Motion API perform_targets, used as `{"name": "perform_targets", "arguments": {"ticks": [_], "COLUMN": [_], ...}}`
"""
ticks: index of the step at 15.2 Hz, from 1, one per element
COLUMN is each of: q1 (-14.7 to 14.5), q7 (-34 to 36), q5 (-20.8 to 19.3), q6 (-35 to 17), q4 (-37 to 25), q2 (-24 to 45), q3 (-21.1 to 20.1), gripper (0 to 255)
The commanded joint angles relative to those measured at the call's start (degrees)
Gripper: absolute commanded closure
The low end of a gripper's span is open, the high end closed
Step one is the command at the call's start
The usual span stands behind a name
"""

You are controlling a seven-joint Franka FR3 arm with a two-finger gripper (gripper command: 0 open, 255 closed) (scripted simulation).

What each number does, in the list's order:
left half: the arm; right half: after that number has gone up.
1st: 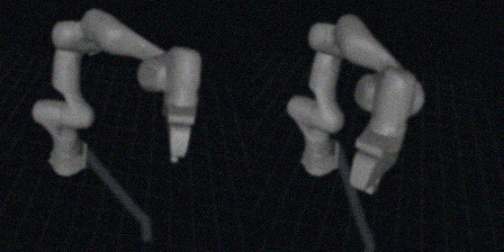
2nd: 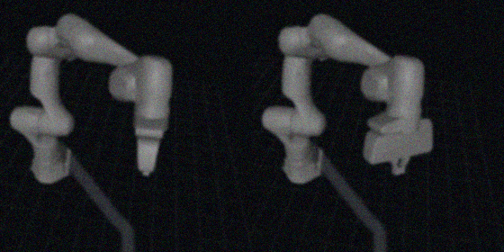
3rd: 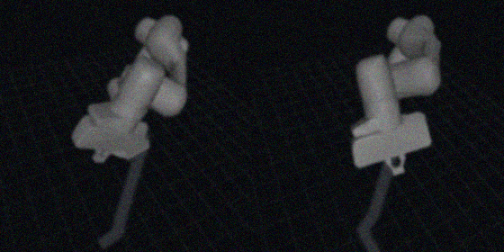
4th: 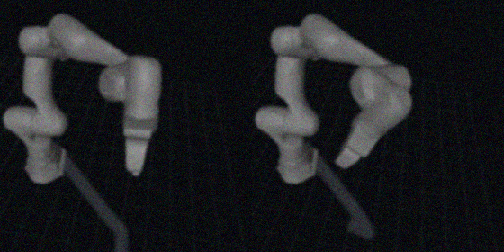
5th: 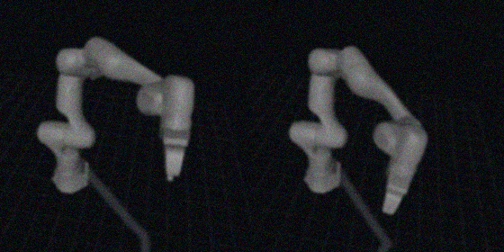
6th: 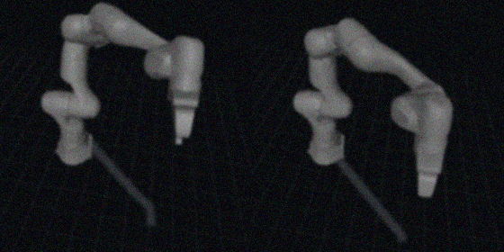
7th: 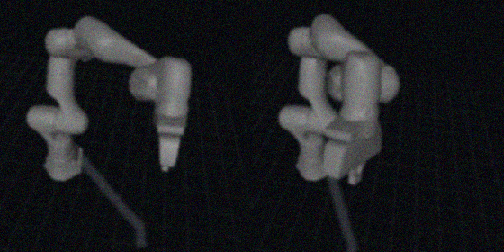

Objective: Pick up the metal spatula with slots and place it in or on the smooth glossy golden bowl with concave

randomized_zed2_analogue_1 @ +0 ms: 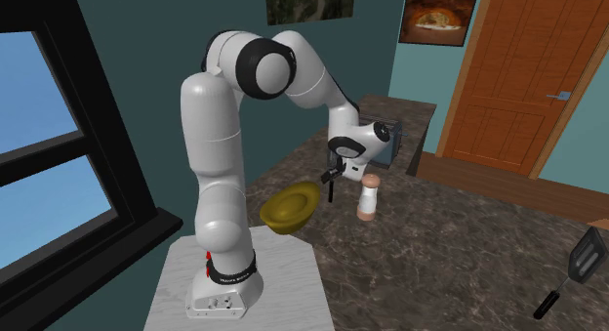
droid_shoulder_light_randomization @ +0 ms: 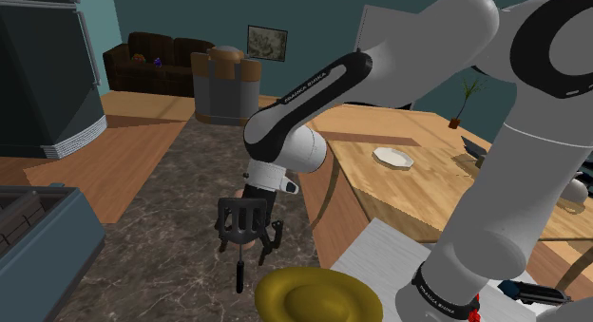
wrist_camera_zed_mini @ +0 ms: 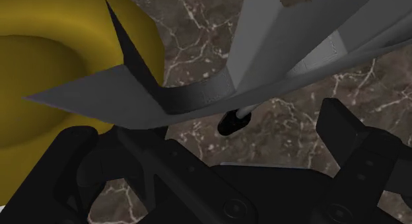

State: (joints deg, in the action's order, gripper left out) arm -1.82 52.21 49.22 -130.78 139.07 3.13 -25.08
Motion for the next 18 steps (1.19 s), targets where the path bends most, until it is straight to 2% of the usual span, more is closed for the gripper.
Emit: {"name": "perform_targets", "arguments": {"ticks": [1,9,10,18], "q1": [-0.34,-0.34,-0.34,-0.34], "q7": [-0.26,-0.26,-0.26,-0.26], "q5": [0.47,0.46,0.46,0.46], "q6": [-1.12,-1.11,-1.11,-1.11], "q4": [0.07,0.07,0.07,0.07], "q2": [0.87,0.86,0.86,0.86], "q3": [-0.31,-0.31,-0.31,-0.31], "gripper": [0,0,255,255]}}
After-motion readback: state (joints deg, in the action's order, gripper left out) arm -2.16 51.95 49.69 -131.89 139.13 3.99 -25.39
